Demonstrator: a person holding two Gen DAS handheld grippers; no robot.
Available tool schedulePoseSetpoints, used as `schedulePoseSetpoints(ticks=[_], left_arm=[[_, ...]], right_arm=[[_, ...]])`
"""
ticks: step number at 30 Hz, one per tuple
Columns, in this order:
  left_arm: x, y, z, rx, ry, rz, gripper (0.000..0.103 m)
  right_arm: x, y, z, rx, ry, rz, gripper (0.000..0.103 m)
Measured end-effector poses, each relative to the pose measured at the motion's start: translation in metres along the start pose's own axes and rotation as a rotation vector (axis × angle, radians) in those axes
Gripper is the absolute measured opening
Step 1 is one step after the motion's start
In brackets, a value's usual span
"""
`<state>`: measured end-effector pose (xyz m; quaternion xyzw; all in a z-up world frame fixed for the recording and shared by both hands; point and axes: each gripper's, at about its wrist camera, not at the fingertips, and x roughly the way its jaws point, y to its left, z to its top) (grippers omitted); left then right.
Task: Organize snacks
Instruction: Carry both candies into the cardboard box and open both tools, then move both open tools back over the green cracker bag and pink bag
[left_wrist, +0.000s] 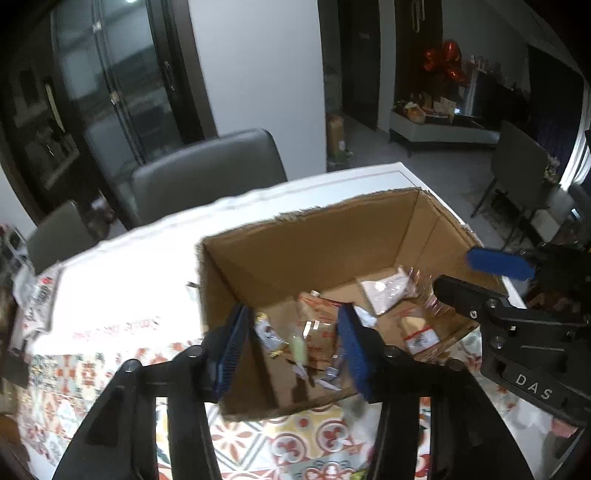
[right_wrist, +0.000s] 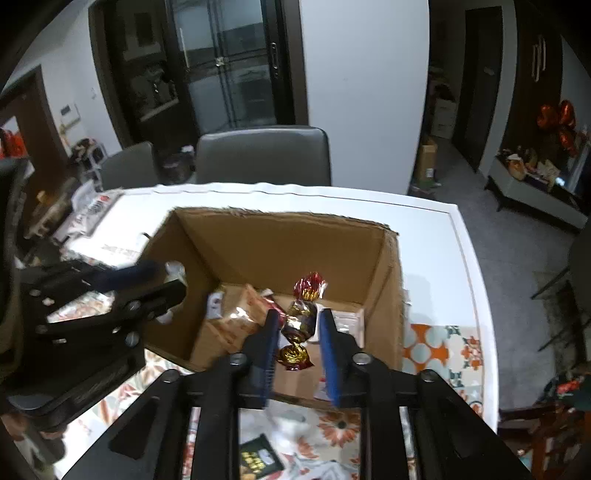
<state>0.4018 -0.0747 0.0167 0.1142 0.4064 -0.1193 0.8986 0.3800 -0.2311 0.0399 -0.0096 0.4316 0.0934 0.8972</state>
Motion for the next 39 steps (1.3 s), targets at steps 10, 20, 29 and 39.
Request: schedulePoseSetpoints(ticks=[10,20,29,39], left_arm=[[-0.056,-0.006,-0.044,0.006,-0.125,-0.025,0.055],[-0.097,-0.028,-0.08,0.071,-0.219,-0.032,0.062],[-0.105,-0.049,-0.107,0.139,-0.234,-0.049,0.064],[-0.076,-0.064,-0.138,0.184,-0.135,-0.12,0.065]], right_arm=[[-0.045,-0.001,-0.048,0.071,-0.095,-0.01,0.055],[-0.087,0.004,-0.099,0.107,-0.177,-0.016,0.059],[-0.092,0.0,-0.141,0.171,-0.15,0.0,0.059],[-0.066,-0.011,-0.182,0.259,-0.046,0.017,0.059]])
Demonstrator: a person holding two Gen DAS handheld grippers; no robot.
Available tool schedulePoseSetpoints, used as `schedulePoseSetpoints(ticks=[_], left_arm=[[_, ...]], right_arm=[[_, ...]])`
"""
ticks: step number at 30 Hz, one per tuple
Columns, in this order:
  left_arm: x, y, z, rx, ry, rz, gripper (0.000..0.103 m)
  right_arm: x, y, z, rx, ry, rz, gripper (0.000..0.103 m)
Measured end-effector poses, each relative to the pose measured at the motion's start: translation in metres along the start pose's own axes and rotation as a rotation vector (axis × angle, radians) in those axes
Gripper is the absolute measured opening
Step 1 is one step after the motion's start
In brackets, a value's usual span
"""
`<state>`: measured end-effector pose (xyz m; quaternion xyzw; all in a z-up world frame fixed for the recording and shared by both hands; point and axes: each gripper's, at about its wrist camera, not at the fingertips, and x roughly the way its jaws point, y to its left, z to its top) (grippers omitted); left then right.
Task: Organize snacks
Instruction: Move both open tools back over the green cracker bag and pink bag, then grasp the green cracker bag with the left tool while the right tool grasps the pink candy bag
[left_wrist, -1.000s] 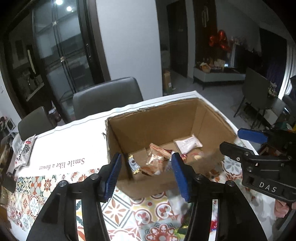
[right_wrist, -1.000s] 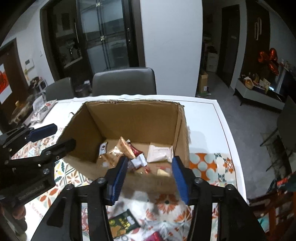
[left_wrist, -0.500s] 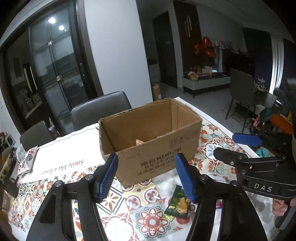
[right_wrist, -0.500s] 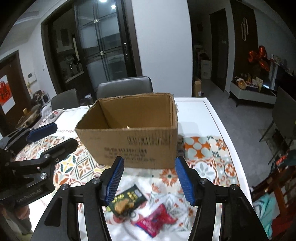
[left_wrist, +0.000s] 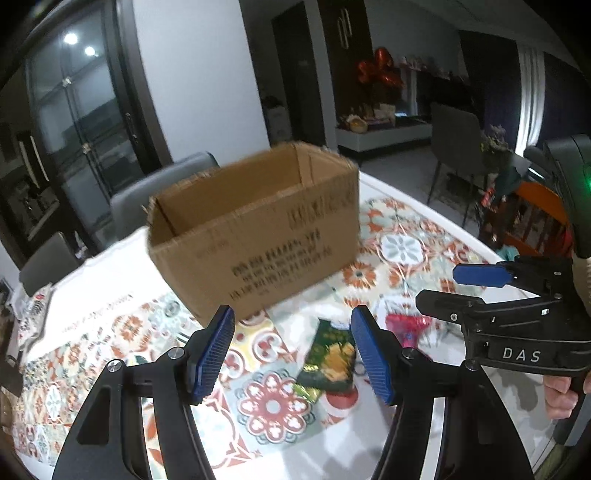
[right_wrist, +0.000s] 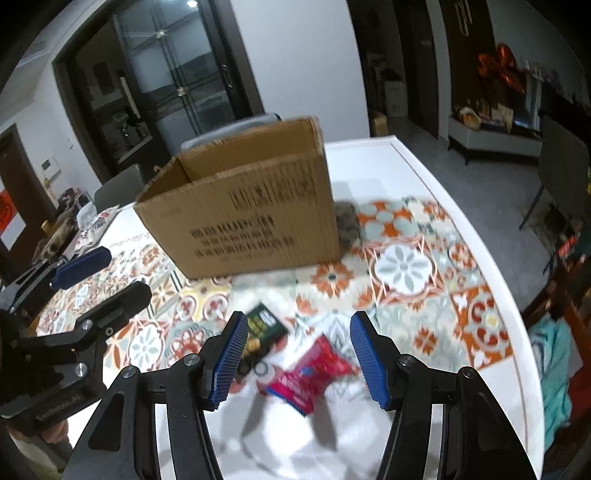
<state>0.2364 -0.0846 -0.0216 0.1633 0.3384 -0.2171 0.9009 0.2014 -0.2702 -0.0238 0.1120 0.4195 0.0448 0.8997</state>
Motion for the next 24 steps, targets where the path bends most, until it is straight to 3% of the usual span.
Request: schedulePoseSetpoints(ticks=[13,24], left_arm=[[0.049,-0.011,-0.027,0.048,0.168,-0.112,0.065],[0.089,-0.018,-0.034,0.12,0.246,-0.141,0.065]], right_arm=[[0.041,-0.012,-0.032,0.052,0.151,0.033,0.059],[0.058,-0.016,-0.035,0.068,0.193,0.031,0.059]])
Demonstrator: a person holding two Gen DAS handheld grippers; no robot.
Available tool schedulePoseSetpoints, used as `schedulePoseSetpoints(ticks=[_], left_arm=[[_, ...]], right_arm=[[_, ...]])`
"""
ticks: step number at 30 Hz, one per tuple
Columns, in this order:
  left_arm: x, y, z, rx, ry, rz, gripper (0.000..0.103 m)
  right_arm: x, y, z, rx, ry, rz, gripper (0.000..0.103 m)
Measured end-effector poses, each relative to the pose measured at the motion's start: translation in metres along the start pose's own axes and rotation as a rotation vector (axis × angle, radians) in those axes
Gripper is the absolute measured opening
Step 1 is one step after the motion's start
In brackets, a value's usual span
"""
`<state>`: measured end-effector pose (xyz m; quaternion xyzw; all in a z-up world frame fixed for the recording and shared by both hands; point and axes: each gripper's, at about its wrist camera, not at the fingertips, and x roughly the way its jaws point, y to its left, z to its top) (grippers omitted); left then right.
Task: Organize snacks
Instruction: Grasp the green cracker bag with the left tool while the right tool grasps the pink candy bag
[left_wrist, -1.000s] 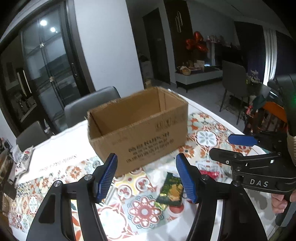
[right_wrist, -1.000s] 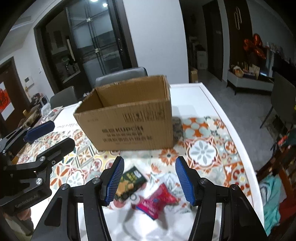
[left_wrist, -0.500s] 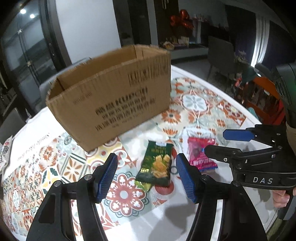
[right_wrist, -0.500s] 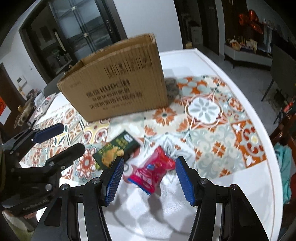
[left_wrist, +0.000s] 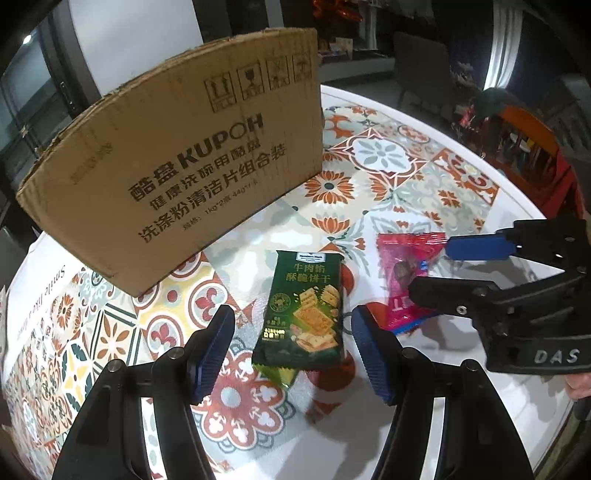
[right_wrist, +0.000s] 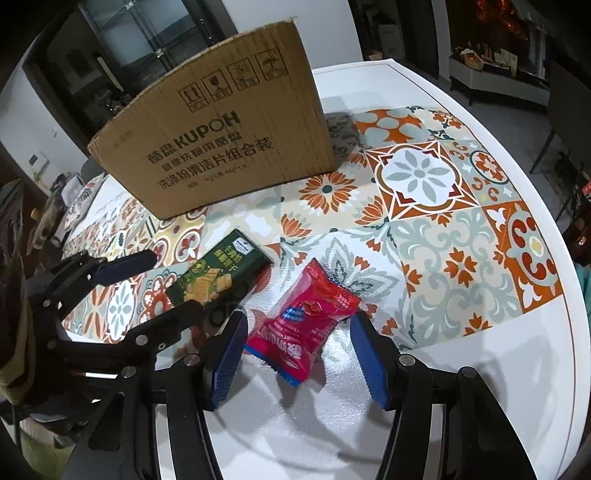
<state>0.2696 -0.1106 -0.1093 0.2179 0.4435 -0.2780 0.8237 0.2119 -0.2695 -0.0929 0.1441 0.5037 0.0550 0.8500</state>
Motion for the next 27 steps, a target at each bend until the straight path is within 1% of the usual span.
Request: schedulePoseSetpoints(ticks=[3,11,13,14,15,16,18,21,27], left_arm=[[0.009,0.002,0.002,-0.002,0.018,-0.01,0.065],[0.03,0.004,0.007,-0.02,0.055,-0.031,0.064],[0.032,0.004,0.006,-0.028,0.06,-0.038,0.064],[0.033,0.004,0.006,-0.03,0.06,-0.042,0.06],[0.033,0.004,0.006,-0.034,0.061,-0.047,0.054],[0.033,0.004,0.006,-0.039,0.061,-0.053,0.05],[0.031,0.004,0.005,-0.049,0.055,-0.05,0.046],[0.028,0.006,0.003,-0.068,0.049,-0.046,0.046],[0.013,0.014,-0.002,-0.137,0.022,-0.02,0.046]], right_arm=[[0.003,0.0,0.001,-0.006,0.006,-0.012,0.059],[0.015,-0.002,0.006,0.002,0.034,0.004,0.059],[0.017,-0.002,0.005,0.002,0.036,0.003,0.056],[0.018,-0.002,0.005,-0.001,0.038,0.001,0.054],[0.018,-0.002,0.004,-0.005,0.042,0.003,0.05],[0.019,-0.001,0.004,-0.006,0.042,0.007,0.05],[0.019,0.0,0.004,-0.01,0.037,0.008,0.048],[0.019,0.003,0.004,-0.021,0.027,0.005,0.044],[0.014,0.005,0.003,-0.04,0.006,-0.006,0.042]])
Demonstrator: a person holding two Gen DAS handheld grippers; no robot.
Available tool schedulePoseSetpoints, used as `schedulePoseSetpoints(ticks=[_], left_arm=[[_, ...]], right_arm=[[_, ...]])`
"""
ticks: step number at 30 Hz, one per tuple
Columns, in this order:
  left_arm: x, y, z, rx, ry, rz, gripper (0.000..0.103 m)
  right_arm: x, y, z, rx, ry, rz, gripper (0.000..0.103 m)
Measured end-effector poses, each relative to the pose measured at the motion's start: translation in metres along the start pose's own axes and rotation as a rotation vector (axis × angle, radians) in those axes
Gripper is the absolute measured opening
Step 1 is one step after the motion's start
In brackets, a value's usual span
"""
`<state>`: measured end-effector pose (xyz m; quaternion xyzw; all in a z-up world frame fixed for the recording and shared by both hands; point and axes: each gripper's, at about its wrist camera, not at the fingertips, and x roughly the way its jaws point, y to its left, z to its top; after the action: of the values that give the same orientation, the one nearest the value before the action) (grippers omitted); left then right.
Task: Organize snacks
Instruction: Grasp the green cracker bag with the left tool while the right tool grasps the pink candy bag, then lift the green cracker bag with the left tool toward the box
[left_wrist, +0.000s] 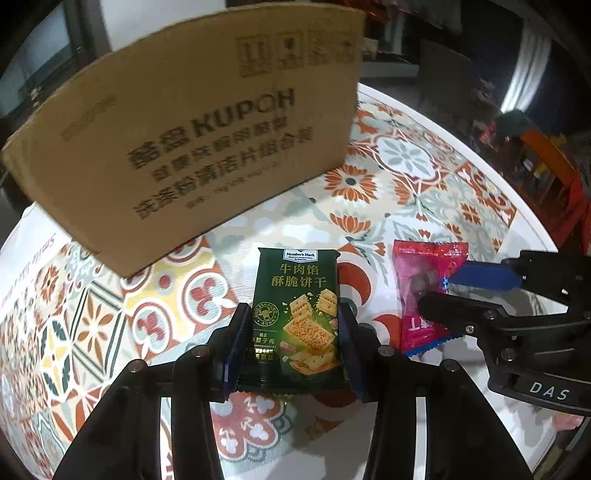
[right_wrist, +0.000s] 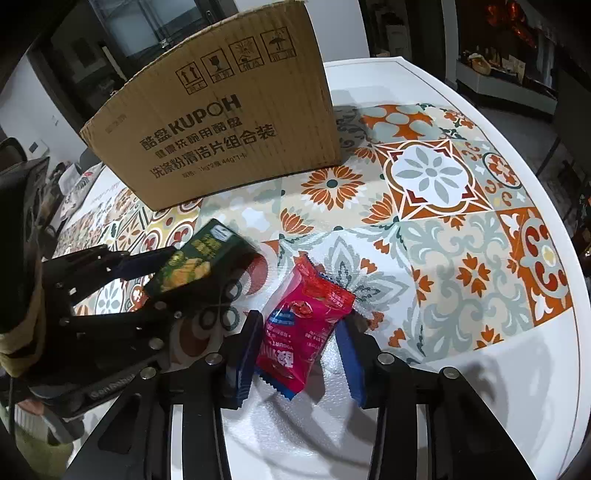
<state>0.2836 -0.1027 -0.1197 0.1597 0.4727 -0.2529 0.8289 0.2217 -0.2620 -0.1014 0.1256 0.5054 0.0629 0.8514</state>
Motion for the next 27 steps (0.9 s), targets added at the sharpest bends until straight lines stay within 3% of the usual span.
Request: schedulePoseSetpoints(ticks=[16,27], left_arm=[[-0.061,0.007,-0.006,-0.093,-0.139,0.024,0.046],[-0.115,0.002,0.005,-0.101,-0.267,0.048,0.046]], right_arm=[[-0.041,0.021,0.007,-0.077,-0.113,-0.001,0.041],[-0.086,0.037,0.021,-0.118,-0.225,0.024,0.041]])
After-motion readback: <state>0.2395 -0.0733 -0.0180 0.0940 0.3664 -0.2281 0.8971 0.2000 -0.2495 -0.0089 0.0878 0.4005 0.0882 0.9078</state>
